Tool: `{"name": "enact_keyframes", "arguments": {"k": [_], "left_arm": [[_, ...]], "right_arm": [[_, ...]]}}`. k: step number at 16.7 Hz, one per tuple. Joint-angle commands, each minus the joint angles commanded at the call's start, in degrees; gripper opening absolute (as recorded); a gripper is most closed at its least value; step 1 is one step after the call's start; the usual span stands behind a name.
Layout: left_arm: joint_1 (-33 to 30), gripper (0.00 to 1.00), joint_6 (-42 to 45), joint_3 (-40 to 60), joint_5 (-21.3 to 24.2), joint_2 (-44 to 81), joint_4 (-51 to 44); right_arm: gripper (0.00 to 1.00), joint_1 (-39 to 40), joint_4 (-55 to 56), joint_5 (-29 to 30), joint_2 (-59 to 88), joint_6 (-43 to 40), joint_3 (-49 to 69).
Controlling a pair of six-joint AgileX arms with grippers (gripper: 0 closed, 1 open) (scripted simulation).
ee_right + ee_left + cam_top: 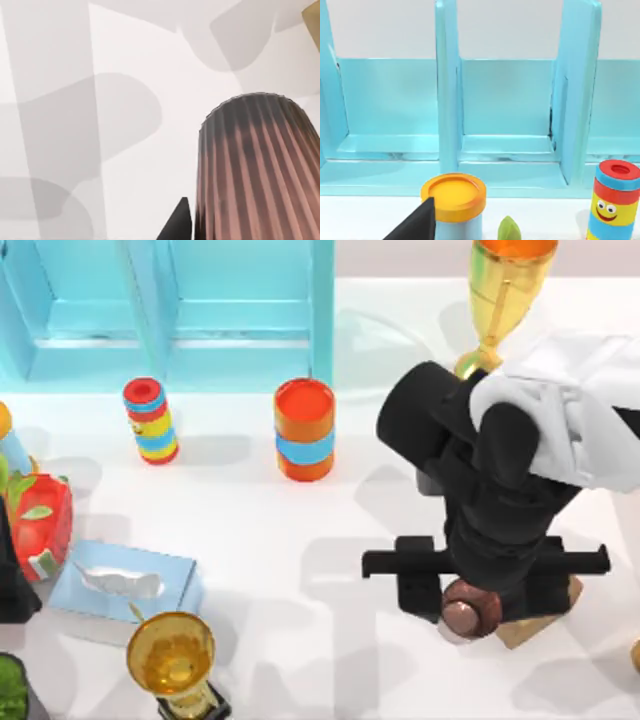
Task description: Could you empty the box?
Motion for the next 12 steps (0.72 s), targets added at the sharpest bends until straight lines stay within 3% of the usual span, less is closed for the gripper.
{"name": "enact_keyframes", "arguments": {"k": [7,12], "left_arm": [[0.0,1.00,0.0,0.0,0.0,0.0,0.0],[0.0,1.00,0.0,0.0,0.0,0.0,0.0]], "right_arm": [[0.00,0.3,9.2,0.1,2.2,0.1,-6.0],[0.00,0.4,10.0,0.1,2.9,0.3,-6.8]]}}
